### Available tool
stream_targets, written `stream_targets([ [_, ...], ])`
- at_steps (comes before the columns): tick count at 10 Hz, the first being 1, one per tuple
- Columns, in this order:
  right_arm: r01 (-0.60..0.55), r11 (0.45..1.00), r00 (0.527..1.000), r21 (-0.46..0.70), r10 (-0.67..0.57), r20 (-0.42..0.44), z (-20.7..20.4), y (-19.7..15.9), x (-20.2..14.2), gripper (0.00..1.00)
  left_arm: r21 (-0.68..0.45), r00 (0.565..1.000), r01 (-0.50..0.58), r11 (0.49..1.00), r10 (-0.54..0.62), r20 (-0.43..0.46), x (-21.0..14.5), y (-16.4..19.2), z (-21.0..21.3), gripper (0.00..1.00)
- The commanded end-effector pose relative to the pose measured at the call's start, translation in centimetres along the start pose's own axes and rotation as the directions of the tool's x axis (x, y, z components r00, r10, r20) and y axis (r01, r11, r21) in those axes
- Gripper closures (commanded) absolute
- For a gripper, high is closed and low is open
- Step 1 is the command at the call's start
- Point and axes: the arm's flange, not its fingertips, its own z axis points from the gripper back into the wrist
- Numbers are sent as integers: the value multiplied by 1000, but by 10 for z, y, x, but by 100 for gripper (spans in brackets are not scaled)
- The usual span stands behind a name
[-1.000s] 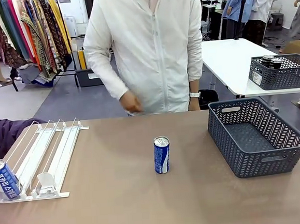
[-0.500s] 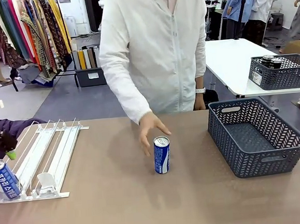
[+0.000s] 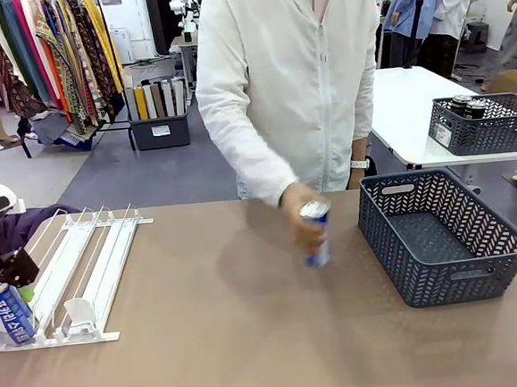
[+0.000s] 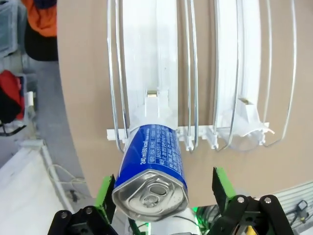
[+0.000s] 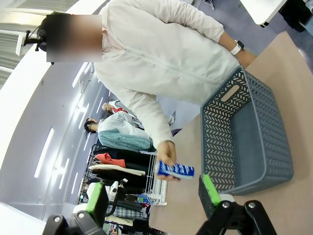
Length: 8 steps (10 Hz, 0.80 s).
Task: Retrieve and store the cans from the dispenser.
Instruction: Pick up one can from the Automatic Can Dispenser and place it in the middle of the table.
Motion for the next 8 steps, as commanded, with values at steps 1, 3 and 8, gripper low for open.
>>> stream_targets([
  [1,-5,1000,1000,27,5,19,-1,2,2,0,32,1000,25,999,-24,-12,3,0,0,0],
  [3,-5,1000,1000,27,5,19,-1,2,2,0,29,1000,20,999,-20,1,2,0,0,0],
  [8,-5,1000,1000,27,5,19,-1,2,2,0,22,1000,30,999,-30,6,4,0,1,100],
])
